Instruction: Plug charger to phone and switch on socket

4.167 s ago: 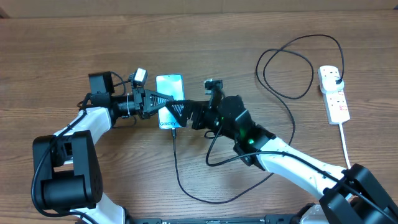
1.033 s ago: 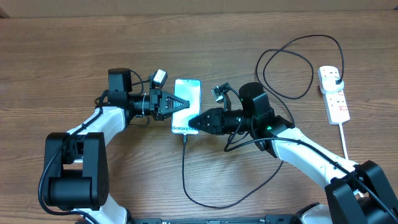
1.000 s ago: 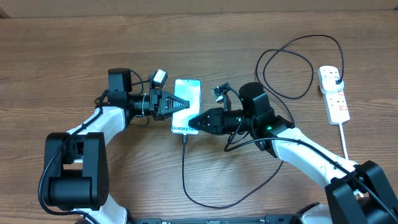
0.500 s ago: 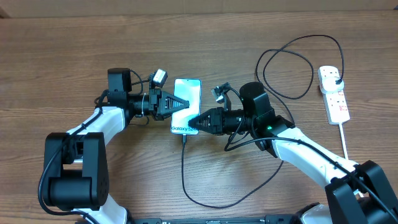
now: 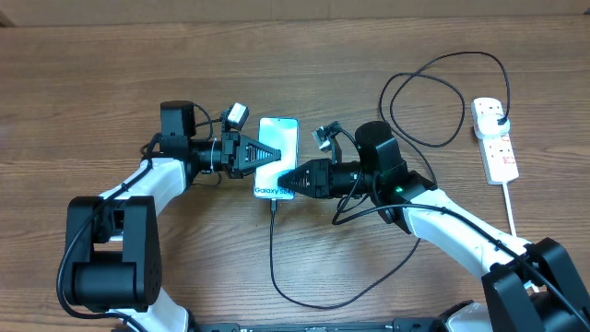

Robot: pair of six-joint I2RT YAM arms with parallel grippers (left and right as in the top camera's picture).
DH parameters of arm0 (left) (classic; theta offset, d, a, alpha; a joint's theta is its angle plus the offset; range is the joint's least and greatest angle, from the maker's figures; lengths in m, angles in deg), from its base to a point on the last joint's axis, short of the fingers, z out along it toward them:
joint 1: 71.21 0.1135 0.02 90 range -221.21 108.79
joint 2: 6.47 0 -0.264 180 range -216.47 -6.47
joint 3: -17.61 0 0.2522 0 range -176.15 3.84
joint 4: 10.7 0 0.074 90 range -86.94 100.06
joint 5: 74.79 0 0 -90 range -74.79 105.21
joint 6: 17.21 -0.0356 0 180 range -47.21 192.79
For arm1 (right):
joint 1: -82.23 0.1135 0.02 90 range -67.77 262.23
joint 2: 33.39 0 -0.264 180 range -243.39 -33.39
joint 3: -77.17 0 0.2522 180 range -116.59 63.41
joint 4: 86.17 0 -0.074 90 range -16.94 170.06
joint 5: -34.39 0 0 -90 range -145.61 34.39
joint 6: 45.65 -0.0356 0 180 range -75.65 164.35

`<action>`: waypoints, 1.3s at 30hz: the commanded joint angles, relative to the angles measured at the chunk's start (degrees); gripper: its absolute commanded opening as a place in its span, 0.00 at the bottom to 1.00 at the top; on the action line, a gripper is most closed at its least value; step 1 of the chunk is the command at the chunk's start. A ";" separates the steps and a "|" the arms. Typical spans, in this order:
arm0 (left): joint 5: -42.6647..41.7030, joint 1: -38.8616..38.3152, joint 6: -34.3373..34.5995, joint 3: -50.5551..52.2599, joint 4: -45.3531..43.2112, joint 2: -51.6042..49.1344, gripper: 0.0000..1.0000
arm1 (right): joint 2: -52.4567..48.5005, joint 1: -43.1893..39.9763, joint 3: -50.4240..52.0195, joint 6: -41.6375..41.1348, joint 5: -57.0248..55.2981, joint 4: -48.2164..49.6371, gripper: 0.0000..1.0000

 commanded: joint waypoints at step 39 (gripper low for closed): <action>-0.20 -0.33 0.26 0.13 -0.48 -0.26 0.91 | 1.11 -0.22 -0.81 1.11 0.37 1.18 0.04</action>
